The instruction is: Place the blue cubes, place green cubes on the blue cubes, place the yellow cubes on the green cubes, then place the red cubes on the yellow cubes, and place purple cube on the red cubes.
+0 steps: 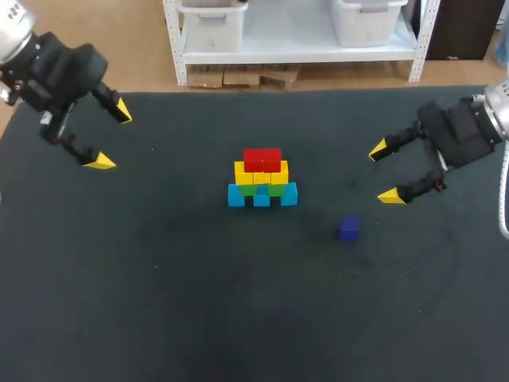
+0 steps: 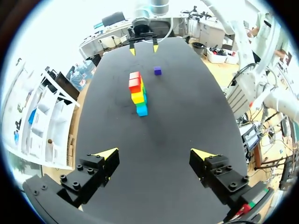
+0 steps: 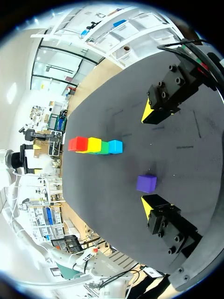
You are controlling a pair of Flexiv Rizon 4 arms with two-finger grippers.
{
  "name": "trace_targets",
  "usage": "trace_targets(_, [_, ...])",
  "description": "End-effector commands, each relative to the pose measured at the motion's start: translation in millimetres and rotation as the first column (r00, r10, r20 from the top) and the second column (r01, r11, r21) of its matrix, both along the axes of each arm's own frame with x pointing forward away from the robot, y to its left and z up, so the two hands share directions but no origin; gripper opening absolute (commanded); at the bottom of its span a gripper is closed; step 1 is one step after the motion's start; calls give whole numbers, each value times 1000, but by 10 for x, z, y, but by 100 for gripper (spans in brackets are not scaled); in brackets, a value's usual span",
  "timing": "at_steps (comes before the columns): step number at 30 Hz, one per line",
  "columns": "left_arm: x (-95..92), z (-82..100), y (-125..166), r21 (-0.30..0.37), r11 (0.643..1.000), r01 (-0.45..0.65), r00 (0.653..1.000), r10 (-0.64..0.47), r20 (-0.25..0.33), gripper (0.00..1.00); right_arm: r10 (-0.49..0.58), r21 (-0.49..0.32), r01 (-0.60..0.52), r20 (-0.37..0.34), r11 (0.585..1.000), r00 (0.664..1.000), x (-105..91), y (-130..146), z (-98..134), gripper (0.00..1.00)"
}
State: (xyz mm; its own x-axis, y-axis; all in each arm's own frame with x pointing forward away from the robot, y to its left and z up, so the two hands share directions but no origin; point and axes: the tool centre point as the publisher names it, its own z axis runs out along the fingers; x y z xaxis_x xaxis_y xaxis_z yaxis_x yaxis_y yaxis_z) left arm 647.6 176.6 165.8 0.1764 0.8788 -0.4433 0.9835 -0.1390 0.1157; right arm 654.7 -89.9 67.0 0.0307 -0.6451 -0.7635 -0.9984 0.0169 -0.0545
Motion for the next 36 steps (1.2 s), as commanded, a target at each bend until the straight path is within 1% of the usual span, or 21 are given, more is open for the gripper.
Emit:
trace_targets(1, [-9,30,51,-11,1000,14,1000,-14,-6,100,1,2,-1,1,1000,1000,6,2,-7,100])
trace_targets(4, [-9,30,51,-11,1000,14,1000,-14,-6,100,1,2,-1,1,1000,1000,6,2,-7,100])
trace_targets(6, [-9,30,51,-11,1000,14,1000,-14,-6,100,11,-6,-11,33,1000,999,-54,67,-32,100])
trace_targets(10, [-9,30,51,-11,1000,14,1000,-14,-6,100,7,0,-7,46,1000,999,-196,196,-88,100])
trace_targets(13, [-9,30,51,-11,1000,14,1000,-14,-6,100,-21,-15,22,40,1000,999,-304,245,-126,100])
trace_targets(15, [-9,30,51,-11,1000,14,1000,-14,-6,100,-59,-29,60,39,998,998,-383,255,-151,100])
trace_targets(19, [-9,30,51,-11,1000,14,1000,-14,-6,100,-103,-29,103,20,994,995,-525,252,-229,100])
trace_targets(23, [-9,30,51,-11,1000,14,1000,-14,-6,100,-129,-25,129,-1,991,992,-608,223,-324,100])
trace_targets(29, [-9,30,51,-11,1000,14,1000,-14,-6,100,-143,-27,142,-27,990,989,-637,196,-467,100])
trace_targets(36, [-9,30,51,-11,1000,14,1000,-14,-6,100,-126,-21,125,-35,992,991,-540,232,-603,100])
